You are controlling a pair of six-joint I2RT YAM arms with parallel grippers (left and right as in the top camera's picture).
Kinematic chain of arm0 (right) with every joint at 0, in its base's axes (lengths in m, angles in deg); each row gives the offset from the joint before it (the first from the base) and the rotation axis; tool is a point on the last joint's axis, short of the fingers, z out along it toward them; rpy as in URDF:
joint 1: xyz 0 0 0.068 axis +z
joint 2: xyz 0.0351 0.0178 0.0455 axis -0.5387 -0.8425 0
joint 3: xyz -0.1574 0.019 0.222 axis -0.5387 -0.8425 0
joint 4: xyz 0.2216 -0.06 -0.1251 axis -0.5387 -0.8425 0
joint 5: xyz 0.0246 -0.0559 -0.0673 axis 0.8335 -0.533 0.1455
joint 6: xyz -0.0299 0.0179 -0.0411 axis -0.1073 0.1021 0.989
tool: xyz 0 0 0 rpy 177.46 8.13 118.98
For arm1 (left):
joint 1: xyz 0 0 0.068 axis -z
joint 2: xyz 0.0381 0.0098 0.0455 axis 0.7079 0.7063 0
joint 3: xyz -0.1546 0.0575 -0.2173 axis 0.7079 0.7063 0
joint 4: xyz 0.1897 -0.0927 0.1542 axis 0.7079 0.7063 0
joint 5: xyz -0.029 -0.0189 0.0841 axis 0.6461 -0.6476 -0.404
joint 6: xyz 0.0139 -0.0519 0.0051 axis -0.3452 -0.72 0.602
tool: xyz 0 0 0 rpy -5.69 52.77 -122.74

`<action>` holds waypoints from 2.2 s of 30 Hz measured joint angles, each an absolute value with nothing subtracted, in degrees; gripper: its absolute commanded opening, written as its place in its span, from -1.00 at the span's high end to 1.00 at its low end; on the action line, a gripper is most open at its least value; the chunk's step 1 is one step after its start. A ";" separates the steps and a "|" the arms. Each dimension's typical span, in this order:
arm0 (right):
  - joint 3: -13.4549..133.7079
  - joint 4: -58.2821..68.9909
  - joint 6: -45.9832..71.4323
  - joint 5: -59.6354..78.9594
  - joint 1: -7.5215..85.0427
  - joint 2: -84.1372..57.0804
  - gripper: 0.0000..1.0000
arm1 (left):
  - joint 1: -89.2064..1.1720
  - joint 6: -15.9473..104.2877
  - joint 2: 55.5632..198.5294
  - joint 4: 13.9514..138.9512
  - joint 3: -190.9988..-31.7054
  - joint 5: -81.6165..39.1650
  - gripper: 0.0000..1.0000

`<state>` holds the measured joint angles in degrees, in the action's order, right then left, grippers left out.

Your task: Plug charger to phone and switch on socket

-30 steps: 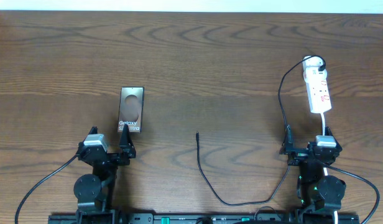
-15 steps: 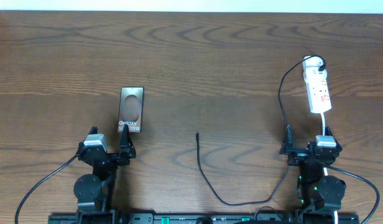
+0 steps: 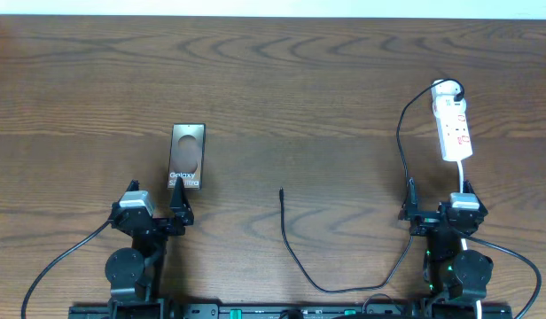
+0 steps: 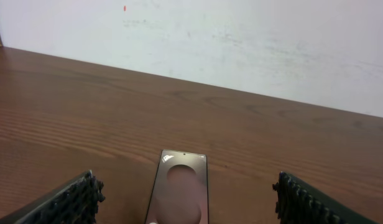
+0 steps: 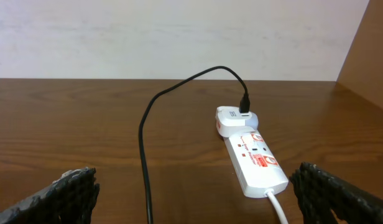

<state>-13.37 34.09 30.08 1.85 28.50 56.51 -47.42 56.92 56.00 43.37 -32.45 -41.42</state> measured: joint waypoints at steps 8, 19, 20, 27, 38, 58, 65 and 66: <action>-13.37 34.09 30.08 1.83 28.50 56.51 -0.99 | -47.42 56.92 56.00 43.37 -32.45 -41.42 -0.74; -13.37 34.09 30.08 1.83 28.50 56.51 -0.99 | -47.42 56.92 56.00 43.37 -32.45 -41.42 -0.74; -13.37 34.09 30.08 1.85 28.50 56.51 -0.99 | -47.42 56.92 56.00 43.39 -32.45 -41.42 -0.74; -13.37 34.09 30.08 1.83 28.50 56.51 -0.98 | -47.42 56.92 56.00 43.37 -32.45 -41.42 -0.74; -13.37 34.09 30.08 1.83 28.50 56.51 -0.99 | -47.42 56.90 56.00 43.33 -32.45 -40.79 -0.74; -13.37 34.09 30.08 1.85 28.50 56.51 -0.99 | -47.42 60.62 60.74 49.23 -43.55 -33.75 -0.74; -13.37 34.11 30.08 1.87 28.50 56.40 -0.99 | -47.42 65.56 82.73 61.47 -64.16 -33.75 -0.74; -13.37 34.02 30.08 1.87 28.50 56.34 -0.99 | -47.42 65.75 87.37 63.59 -67.77 -33.77 -0.74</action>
